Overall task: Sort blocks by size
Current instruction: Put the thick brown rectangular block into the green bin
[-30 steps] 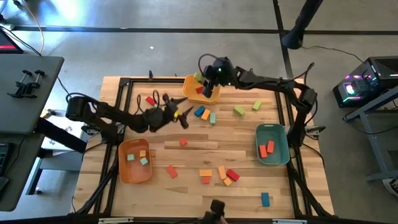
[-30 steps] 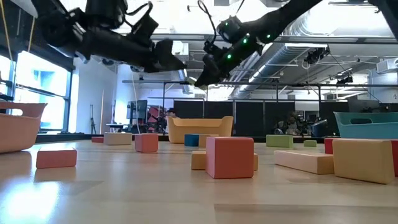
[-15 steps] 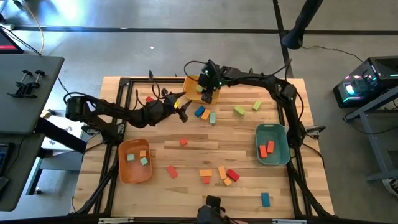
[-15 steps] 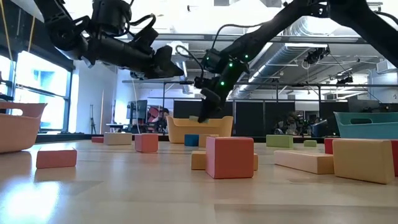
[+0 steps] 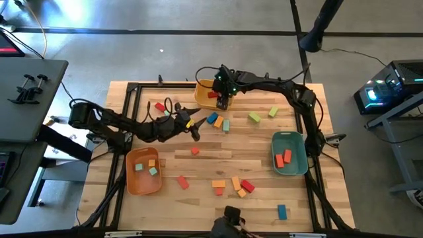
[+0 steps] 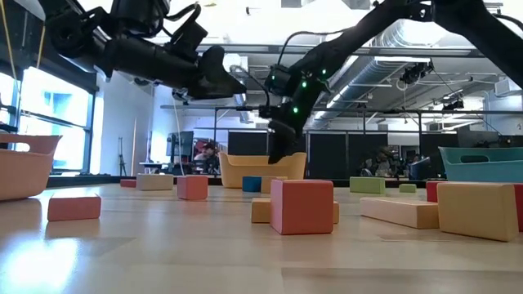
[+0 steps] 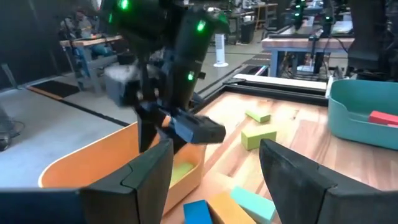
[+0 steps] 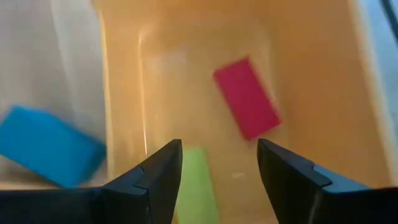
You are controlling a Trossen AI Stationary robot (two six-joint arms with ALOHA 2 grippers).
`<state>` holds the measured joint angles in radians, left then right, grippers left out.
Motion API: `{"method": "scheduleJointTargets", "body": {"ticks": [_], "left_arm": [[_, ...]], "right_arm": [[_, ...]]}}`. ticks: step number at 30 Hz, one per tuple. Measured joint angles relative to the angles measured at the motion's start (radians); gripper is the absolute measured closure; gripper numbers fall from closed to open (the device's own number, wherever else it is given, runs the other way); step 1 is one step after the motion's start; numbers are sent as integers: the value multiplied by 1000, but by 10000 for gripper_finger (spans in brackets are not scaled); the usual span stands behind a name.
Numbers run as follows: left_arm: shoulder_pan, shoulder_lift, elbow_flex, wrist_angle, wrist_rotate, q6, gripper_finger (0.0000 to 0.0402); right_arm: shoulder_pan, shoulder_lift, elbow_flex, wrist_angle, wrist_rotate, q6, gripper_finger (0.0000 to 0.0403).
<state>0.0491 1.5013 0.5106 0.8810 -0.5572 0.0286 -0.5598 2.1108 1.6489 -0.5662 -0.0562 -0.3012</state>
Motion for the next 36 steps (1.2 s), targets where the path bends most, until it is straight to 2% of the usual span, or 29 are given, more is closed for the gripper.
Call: {"method": "scheduleJointTargets", "body": {"ticks": [6,9,13,17,20,22,25,31,33,36], "left_arm": [[-37,-9,0,6,-41,-46,174],[-56,-15,0,1,-42,-46,174],[-78,-15,0,-4,-64,-42,174],[-86,-15,0,-5,-82,-34,174],[-86,-15,0,-4,-84,-31,174],[-81,-15,0,-2,-85,-19,174],[-73,-15,0,-1,-85,-18,174],[-62,-17,0,-16,-77,-106,174],[-57,-37,0,-92,-46,-137,174],[-55,-105,0,-306,-20,-227,174]], "right_arm": [[2,-170,-54,103,-42,53,210],[20,-305,-201,209,-64,35,221],[51,-517,-490,412,-59,61,237],[125,-728,-746,600,104,118,252],[203,-869,-883,673,198,119,261],[251,-954,-955,676,240,123,264],[308,-1065,-1055,668,249,150,265],[358,-1183,-1229,662,160,170,265],[360,-1185,-1267,661,128,188,265],[360,-1174,-1295,651,83,179,265]]}}
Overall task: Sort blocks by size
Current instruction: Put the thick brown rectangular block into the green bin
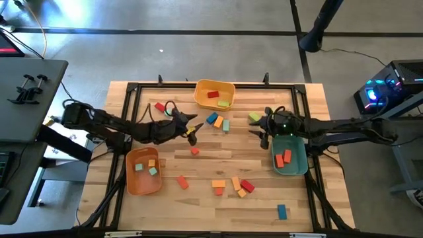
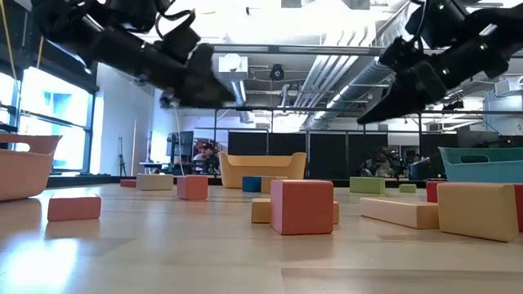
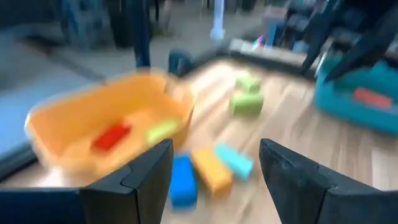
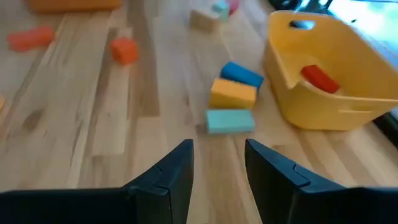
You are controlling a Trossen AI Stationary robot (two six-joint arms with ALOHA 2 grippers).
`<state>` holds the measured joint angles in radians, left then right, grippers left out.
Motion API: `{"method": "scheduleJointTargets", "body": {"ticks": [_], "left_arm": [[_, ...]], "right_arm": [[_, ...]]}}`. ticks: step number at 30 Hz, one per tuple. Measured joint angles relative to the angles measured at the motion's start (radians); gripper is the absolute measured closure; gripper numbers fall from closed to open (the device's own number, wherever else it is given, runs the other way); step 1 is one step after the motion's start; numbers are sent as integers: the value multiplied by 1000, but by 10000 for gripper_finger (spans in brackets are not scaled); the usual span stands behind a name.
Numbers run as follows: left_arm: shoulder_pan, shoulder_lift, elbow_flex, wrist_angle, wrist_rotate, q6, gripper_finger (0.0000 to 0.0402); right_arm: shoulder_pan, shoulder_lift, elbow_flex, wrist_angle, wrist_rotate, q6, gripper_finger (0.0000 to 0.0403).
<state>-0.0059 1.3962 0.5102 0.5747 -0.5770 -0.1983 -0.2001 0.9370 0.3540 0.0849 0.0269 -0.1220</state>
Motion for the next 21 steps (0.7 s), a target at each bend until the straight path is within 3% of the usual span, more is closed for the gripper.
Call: {"method": "scheduleJointTargets", "body": {"ticks": [10,16,21], "left_arm": [[0,-281,-1,-683,-38,-411,174],[-5,-322,-1,-939,-8,-460,174],[-10,-294,-26,-966,23,-488,174]], "right_arm": [[0,52,-4,111,-17,17,265],[0,108,-4,207,-20,36,265],[0,174,-4,260,-24,72,264]]}}
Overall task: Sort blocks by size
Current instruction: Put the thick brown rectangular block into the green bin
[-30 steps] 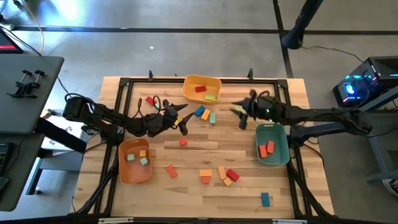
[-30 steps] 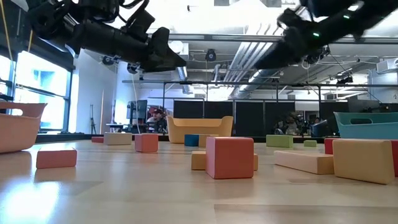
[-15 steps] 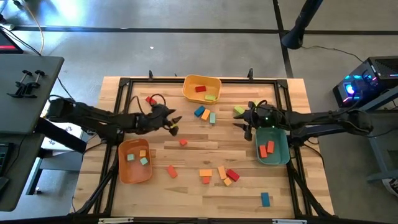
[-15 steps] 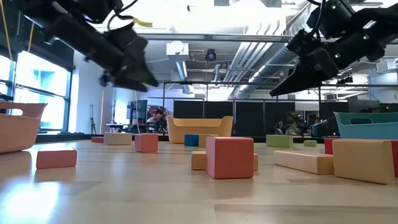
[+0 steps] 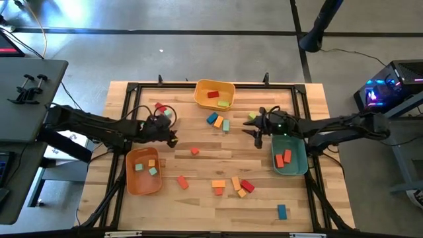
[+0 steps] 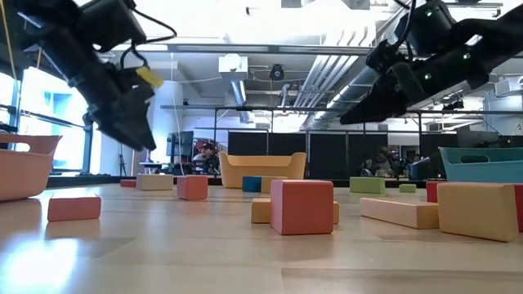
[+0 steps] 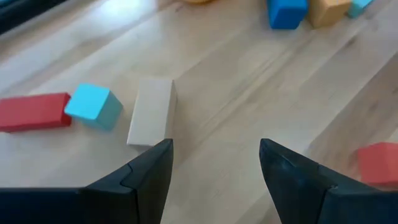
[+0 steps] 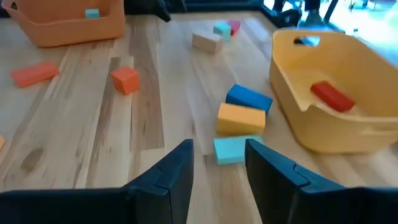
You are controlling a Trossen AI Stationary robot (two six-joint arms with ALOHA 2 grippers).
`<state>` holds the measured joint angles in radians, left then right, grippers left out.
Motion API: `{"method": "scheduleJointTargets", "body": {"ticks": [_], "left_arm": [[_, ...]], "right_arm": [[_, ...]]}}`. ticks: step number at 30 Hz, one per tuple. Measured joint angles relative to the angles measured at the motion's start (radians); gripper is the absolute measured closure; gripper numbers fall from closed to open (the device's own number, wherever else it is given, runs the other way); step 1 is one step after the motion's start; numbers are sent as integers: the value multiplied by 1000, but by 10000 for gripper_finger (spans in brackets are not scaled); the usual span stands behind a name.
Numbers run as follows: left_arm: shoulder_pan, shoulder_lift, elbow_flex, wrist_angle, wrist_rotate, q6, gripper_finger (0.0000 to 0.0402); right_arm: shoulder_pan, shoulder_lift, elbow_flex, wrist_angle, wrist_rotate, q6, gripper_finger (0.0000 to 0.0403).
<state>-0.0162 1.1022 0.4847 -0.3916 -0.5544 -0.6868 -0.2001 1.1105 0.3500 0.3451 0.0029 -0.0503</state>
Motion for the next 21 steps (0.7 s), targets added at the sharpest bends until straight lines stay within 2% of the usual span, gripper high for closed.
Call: {"method": "scheduleJointTargets", "body": {"ticks": [7,10,13,21], "left_arm": [[0,20,-59,27,2,-89,174],[-5,20,-69,16,-2,-60,174],[-19,20,-85,20,-53,-34,174],[-16,20,-98,61,-151,-34,174]], "right_arm": [[0,121,0,23,-23,25,220],[0,169,0,61,-34,20,192],[1,205,0,106,-48,17,170],[6,232,0,133,-49,1,160]]}}
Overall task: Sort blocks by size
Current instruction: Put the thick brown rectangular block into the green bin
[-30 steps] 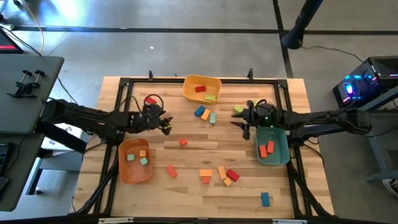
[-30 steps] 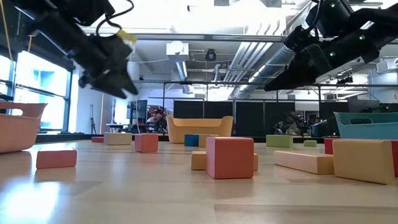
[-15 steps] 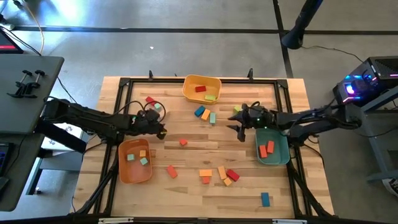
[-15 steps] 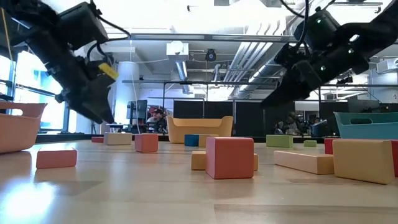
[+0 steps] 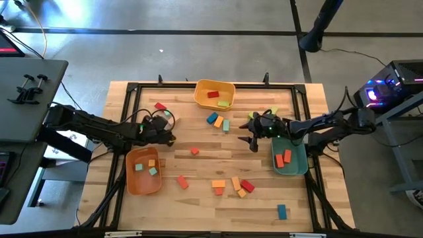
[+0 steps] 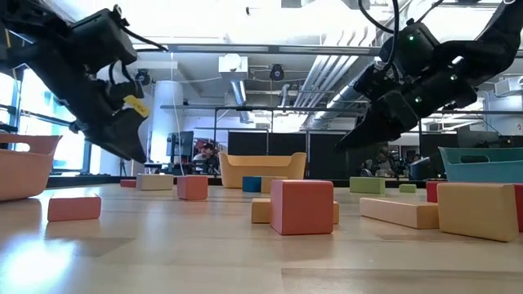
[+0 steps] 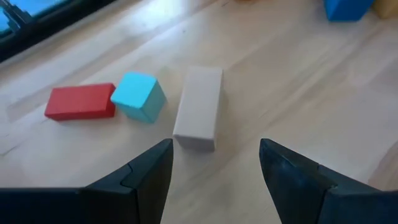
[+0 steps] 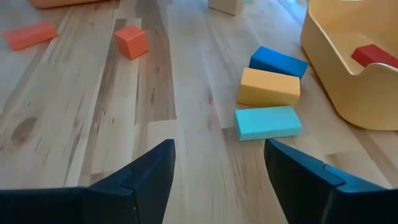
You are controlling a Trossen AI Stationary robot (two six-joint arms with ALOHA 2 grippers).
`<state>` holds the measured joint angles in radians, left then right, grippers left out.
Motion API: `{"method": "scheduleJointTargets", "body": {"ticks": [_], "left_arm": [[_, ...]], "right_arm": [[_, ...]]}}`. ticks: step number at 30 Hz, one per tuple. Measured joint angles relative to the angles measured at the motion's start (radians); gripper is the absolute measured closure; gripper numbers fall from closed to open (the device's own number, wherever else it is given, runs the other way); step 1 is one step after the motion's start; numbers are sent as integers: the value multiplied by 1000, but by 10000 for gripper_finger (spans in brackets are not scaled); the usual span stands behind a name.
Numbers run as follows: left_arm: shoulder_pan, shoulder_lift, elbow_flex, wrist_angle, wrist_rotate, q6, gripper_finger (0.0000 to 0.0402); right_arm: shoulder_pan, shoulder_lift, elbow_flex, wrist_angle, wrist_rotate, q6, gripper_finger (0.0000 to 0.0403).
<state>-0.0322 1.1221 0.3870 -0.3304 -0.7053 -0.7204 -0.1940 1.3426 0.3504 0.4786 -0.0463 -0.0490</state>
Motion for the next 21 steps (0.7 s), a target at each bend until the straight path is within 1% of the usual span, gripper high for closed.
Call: {"method": "scheduleJointTargets", "body": {"ticks": [6,11,13,16,21], "left_arm": [[0,0,0,58,-12,8,174],[0,32,0,136,-10,126,174],[11,58,1,162,-19,139,174],[40,97,1,176,-27,111,174],[91,164,1,173,5,43,174]], "right_arm": [[0,0,0,0,-38,7,160],[0,-1,0,-2,-41,8,160],[0,-1,0,-2,-41,16,160],[0,-1,1,-3,-41,23,160],[0,-1,1,-4,-41,23,160]]}}
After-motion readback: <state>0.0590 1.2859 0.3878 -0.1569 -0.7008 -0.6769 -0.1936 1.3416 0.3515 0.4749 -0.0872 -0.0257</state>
